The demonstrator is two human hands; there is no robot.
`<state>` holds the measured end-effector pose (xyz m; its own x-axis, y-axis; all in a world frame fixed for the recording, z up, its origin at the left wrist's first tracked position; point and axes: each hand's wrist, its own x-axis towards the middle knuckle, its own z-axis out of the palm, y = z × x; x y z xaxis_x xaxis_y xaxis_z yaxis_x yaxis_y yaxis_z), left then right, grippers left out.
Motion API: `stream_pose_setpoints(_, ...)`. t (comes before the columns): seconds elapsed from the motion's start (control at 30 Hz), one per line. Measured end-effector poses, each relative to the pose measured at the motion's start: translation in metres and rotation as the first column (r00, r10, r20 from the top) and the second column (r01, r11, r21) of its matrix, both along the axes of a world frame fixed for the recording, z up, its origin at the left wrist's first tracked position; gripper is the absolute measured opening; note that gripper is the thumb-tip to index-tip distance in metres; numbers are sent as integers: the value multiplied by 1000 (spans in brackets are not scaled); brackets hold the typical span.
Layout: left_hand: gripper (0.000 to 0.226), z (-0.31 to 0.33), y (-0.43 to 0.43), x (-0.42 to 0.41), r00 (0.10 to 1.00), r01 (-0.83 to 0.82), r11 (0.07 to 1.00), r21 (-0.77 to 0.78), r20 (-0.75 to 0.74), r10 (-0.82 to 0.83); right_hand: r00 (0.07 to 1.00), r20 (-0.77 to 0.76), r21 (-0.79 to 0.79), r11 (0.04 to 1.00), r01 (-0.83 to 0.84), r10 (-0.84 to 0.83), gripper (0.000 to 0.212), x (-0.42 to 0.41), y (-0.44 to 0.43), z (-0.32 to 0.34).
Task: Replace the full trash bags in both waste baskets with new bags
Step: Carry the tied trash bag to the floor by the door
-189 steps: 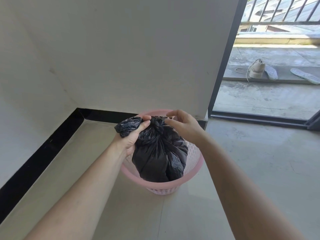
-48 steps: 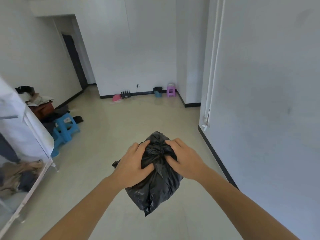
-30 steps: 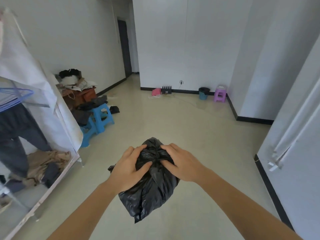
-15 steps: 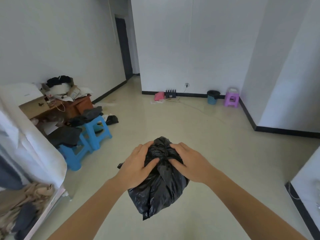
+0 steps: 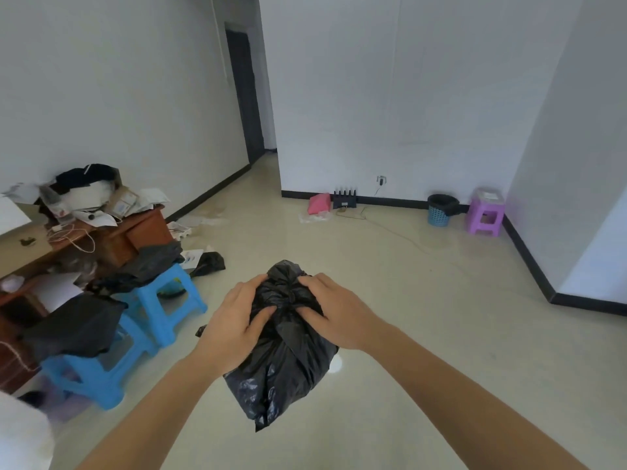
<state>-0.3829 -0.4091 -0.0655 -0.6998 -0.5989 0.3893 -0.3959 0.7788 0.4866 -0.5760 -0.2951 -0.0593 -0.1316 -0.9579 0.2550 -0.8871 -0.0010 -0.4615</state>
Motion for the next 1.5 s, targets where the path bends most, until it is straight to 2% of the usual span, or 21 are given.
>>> stream_pose_setpoints(0.3,54,-2,-283,-98,1000,22,997,-78,16,-20,999,-29,21,1000,-17,17,55,-95,-273,9)
stream_pose_setpoints(0.47,52,6,-403,-168,999,34,997,-76,20,-33,999,-28,40,999,28,-26,58,-155,-391,20)
stream_pose_setpoints(0.67,63,-15,-565,-254,994,55,987,-151,97,-41,998,-59,36,999,12,-9,54,-244,-551,-2)
stream_pose_setpoints(0.93,49,10,-813,-383,990,28,982,-186,141,-1,998,57,12,1000,-4,3,57,-369,-801,1)
stream_pose_setpoints(1.03,59,22,-902,-402,987,-22,984,-175,154,49,996,79,16,998,-52,51,60,-394,-898,13)
stream_pose_setpoints(1.13,57,18,-987,-412,987,-58,989,-134,143,77,990,77,56,991,-125,121,61,-410,-993,11)
stream_pose_setpoints(1.23,47,3,-1079,-423,987,-87,990,-115,123,101,984,53,83,981,-175,172,53,-431,-1096,0)
stream_pose_setpoints(1.33,49,-10,-1175,-431,984,-100,988,-116,136,116,979,6,84,976,-202,202,40,-450,-1203,-13)
stream_pose_setpoints(1.5,52,0,-1334,-461,977,-120,989,-83,168,132,972,-51,124,967,-223,231,40,-479,-1362,-7)
